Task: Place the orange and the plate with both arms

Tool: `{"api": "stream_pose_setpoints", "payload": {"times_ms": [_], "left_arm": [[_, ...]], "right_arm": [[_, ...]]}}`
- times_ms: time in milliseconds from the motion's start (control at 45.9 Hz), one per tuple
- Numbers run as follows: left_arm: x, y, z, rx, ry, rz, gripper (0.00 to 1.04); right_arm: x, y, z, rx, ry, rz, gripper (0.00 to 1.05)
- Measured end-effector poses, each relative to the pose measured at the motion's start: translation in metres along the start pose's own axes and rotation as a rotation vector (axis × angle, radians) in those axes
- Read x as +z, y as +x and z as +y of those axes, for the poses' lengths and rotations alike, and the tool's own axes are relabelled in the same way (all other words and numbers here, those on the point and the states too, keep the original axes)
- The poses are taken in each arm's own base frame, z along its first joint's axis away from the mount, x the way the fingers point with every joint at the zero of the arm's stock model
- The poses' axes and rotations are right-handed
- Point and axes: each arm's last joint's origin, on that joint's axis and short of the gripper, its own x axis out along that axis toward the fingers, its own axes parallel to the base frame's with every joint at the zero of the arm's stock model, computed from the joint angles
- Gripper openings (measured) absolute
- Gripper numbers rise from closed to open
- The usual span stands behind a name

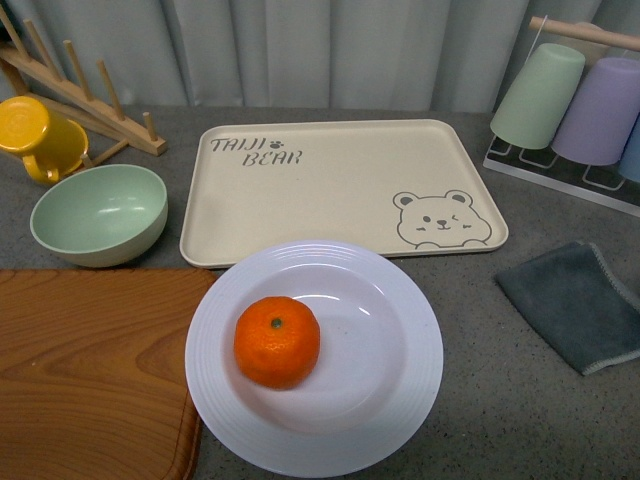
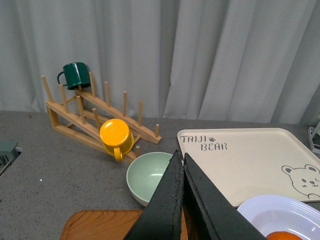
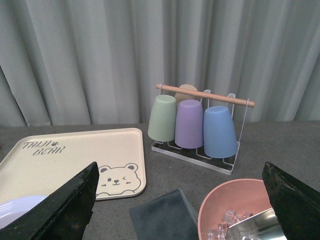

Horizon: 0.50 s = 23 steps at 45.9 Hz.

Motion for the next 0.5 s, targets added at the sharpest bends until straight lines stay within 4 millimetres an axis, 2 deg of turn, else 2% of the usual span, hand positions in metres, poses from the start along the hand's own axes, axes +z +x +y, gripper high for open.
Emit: {"api": "stream_pose_setpoints", "payload": {"times_ms": [131, 261, 501], "left_arm": [[0.0, -0.003, 0.0, 0.0, 0.0, 0.0, 0.04], [-0.003, -0.013, 0.0, -0.002, 0.0, 0.008, 0.04], [-0.003, -0.014, 0.0, -0.001, 0.0, 0.008, 0.04]], "right_arm": [[0.0, 0.0, 0.0, 0.0, 0.0, 0.0, 0.96], [0.0, 0.0, 0.0, 0.0, 0.0, 0.0, 0.96], [0.0, 0.0, 0.0, 0.0, 0.0, 0.0, 0.96]]}}
